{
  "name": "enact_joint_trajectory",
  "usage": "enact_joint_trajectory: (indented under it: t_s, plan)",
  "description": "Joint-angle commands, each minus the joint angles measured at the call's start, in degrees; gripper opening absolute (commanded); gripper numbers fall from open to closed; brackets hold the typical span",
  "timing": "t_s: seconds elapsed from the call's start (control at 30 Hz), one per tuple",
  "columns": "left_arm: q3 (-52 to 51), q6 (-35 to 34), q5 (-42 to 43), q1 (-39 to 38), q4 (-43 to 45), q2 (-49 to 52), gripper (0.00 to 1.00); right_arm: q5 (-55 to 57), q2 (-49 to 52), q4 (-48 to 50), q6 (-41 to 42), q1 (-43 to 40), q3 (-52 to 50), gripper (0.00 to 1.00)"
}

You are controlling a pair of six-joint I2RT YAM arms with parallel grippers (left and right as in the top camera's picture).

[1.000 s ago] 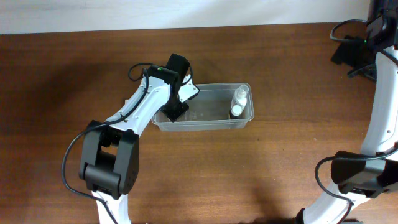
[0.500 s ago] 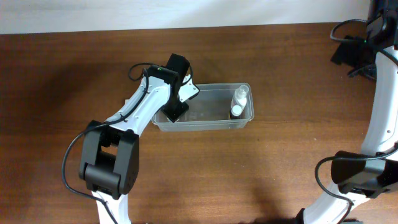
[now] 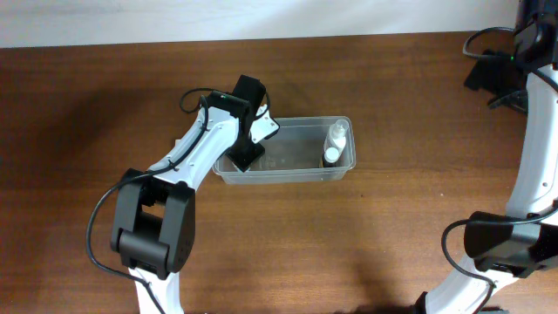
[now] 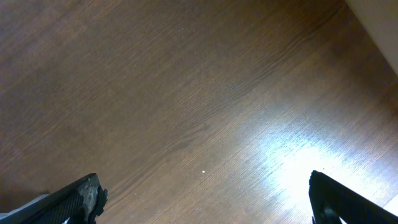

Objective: Pack container
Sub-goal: 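Lower the amber jar into the container's left end, then open the left gripper and lift back to the left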

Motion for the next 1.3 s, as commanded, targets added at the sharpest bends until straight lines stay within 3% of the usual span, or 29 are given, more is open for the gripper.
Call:
enact_joint_trajectory:
  t_s: [0.0, 1.27]
  plan:
    - [-0.2, 0.7, 0.9, 0.1, -0.2, 1.0, 0.55, 0.9, -0.4, 0.0, 0.0, -0.3, 0.3, 0.98]
    - [9.4, 0.7, 1.0, -3.5, -3.5, 1.0, 0.57, 0.9, -0.4, 0.0, 0.0, -0.3, 0.3, 0.98]
